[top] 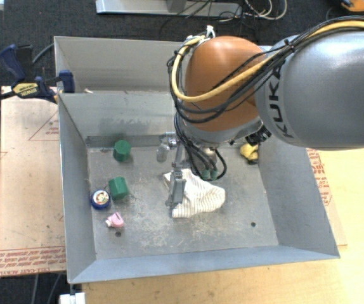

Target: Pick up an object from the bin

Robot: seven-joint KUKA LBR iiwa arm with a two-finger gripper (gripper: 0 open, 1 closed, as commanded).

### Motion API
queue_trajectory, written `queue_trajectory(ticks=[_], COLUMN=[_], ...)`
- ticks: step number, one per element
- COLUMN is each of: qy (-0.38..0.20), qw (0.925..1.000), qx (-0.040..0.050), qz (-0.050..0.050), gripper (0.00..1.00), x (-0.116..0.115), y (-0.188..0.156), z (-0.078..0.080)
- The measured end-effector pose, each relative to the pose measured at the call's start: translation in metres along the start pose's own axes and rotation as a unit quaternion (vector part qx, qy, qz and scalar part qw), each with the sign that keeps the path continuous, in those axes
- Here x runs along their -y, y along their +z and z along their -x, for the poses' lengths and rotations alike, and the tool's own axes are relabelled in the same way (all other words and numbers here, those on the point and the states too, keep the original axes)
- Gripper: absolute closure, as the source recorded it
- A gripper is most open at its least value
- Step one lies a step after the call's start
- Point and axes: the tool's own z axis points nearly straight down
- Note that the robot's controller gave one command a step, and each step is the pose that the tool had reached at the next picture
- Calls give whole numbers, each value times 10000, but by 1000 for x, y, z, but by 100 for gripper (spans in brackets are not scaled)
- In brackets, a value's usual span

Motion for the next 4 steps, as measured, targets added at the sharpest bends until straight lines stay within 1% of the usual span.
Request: queue_trajectory(ticks=[1,2,3,4], qy=[21,-137,-405,-615], qw=[10000,9999,9992,9981], qx=[38,39,41,39], qz=[6,7,2,12], gripper=[0,0,0,0], x=[1,36,80,83], y=[-5,74,76,159], z=[1,0,-15,0])
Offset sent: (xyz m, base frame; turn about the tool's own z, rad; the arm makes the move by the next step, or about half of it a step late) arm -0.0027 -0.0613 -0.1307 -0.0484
